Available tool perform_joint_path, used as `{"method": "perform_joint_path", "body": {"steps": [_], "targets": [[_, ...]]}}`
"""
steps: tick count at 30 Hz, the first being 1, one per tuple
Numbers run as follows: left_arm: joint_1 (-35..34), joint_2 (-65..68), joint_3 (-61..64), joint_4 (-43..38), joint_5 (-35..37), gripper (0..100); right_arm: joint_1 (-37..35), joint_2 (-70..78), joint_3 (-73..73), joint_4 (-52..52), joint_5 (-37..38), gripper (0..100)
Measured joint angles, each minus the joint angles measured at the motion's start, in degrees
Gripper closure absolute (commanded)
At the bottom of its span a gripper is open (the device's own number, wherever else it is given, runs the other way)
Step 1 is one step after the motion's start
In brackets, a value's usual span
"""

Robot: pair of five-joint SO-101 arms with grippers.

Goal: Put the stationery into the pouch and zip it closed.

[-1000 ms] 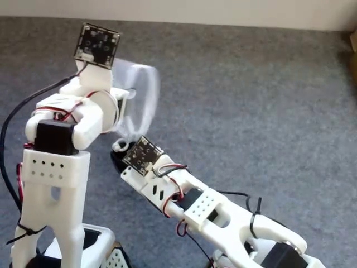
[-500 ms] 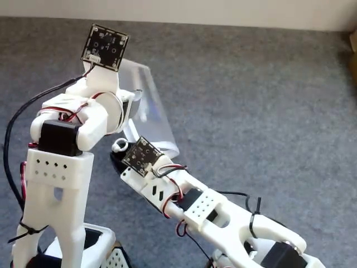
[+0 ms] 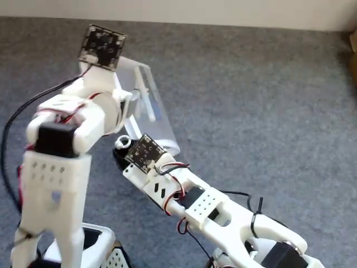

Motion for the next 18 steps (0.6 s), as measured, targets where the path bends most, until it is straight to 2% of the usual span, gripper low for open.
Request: {"method": "perform_joint_path", "body": {"steps": [7,18], "targets": [[-5.98,-9.58,-0.09,1.14,0.0,81,0.44,0.0,0.0,0.0,0.0,99.4],[-13.8,-13.27,-0.09,7.74,0.0,81,5.63,-3.69,0.0,0.0,0.0,99.4]]}}
